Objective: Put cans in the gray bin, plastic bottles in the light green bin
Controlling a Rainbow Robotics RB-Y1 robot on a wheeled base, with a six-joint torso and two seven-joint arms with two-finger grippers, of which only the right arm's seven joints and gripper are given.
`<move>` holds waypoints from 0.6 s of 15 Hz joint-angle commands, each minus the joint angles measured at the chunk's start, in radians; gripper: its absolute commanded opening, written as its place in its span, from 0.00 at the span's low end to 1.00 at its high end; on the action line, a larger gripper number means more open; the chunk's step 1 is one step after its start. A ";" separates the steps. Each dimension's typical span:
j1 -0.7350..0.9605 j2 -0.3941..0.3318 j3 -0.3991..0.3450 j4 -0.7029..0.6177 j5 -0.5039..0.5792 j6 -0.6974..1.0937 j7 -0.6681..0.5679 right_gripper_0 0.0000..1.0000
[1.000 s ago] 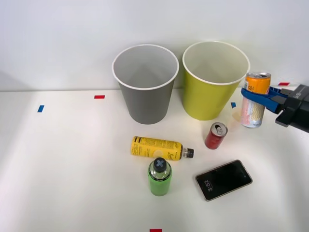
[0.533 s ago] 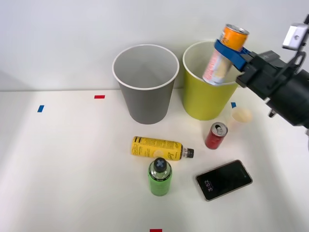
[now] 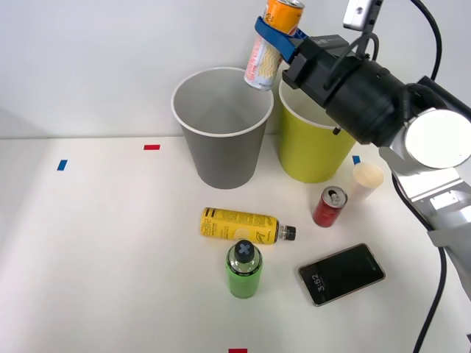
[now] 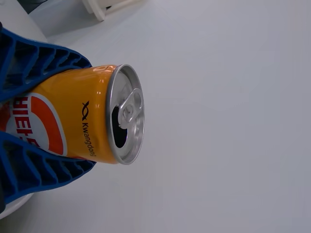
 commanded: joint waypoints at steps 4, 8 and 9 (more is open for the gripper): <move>-0.141 0.012 0.139 0.175 0.082 -0.001 0.000 0.00; -0.227 0.022 0.222 0.297 0.082 -0.039 -0.003 0.00; -0.250 0.024 0.251 0.331 0.082 -0.064 -0.002 0.00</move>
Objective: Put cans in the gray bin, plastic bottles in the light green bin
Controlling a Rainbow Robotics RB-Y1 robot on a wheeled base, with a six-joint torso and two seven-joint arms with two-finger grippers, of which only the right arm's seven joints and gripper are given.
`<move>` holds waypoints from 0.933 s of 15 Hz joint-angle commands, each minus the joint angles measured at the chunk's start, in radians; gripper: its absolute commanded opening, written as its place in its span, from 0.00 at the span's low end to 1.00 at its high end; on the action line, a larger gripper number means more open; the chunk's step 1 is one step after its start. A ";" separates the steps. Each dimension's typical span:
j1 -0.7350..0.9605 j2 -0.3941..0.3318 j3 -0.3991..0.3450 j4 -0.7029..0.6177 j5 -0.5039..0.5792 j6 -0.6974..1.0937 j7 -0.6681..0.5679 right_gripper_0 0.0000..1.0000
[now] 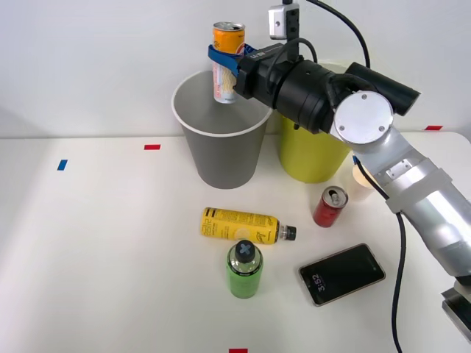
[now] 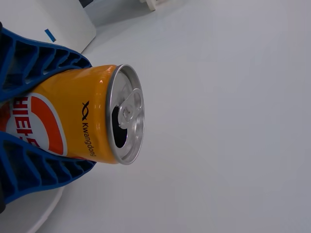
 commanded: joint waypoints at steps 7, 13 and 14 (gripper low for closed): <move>-0.046 -0.034 0.076 0.073 0.000 -0.047 0.000 0.79; -0.039 -0.077 0.070 0.013 -0.028 0.011 0.000 1.00; -0.014 -0.096 0.055 -0.031 -0.028 0.013 0.000 1.00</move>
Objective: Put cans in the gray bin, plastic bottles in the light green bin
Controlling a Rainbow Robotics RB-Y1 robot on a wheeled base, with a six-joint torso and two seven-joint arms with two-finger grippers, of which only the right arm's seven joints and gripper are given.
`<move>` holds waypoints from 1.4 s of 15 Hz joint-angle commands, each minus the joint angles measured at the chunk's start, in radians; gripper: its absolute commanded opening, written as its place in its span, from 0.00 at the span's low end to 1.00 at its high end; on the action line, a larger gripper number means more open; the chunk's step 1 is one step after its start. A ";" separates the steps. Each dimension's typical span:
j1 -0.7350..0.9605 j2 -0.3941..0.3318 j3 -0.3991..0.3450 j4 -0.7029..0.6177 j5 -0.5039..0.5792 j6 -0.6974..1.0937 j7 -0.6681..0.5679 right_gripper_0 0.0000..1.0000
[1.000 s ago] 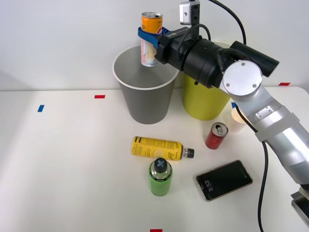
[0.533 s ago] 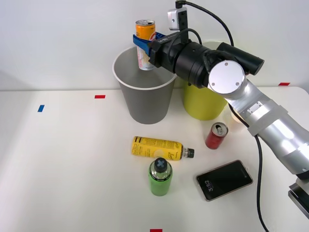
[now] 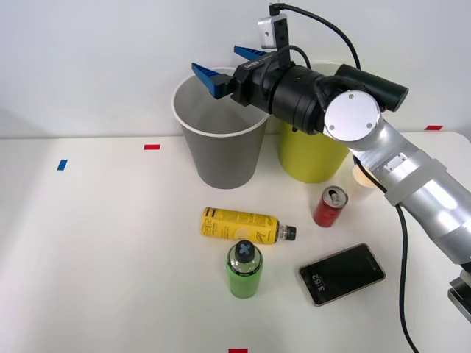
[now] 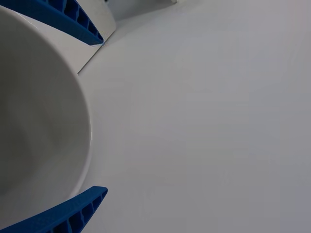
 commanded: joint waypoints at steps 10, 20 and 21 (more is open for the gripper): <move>0.455 -0.310 -0.244 -0.576 -0.047 0.004 -0.012 1.00; 1.222 -0.333 -0.526 -0.954 -0.091 -0.306 0.012 1.00; 1.277 -0.301 -0.526 -0.957 -0.080 -0.347 0.021 1.00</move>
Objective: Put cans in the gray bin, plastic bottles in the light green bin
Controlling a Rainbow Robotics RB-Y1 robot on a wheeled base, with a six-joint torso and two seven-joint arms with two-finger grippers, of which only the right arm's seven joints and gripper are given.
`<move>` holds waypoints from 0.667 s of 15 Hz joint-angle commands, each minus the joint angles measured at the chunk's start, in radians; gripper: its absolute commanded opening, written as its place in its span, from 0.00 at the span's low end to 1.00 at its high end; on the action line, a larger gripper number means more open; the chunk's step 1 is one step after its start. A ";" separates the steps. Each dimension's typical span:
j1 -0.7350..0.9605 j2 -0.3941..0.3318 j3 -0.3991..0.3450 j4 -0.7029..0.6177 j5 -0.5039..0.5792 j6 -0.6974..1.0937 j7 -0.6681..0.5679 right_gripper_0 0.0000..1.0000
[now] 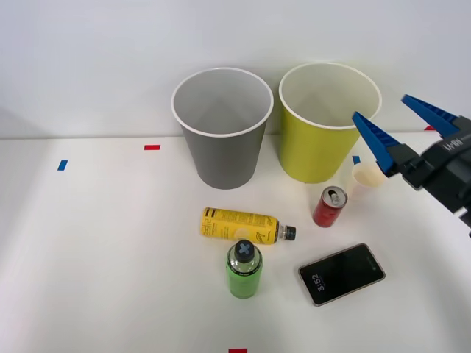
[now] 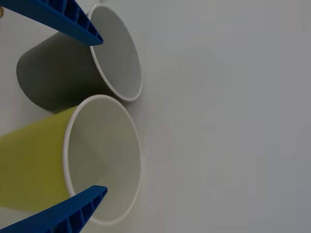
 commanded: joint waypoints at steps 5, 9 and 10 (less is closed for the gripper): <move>0.264 0.255 -0.012 -0.022 0.043 -0.219 0.043 1.00; 0.264 0.392 -0.043 0.059 0.181 -0.228 0.035 1.00; 0.266 0.446 -0.048 0.073 0.212 -0.225 0.040 1.00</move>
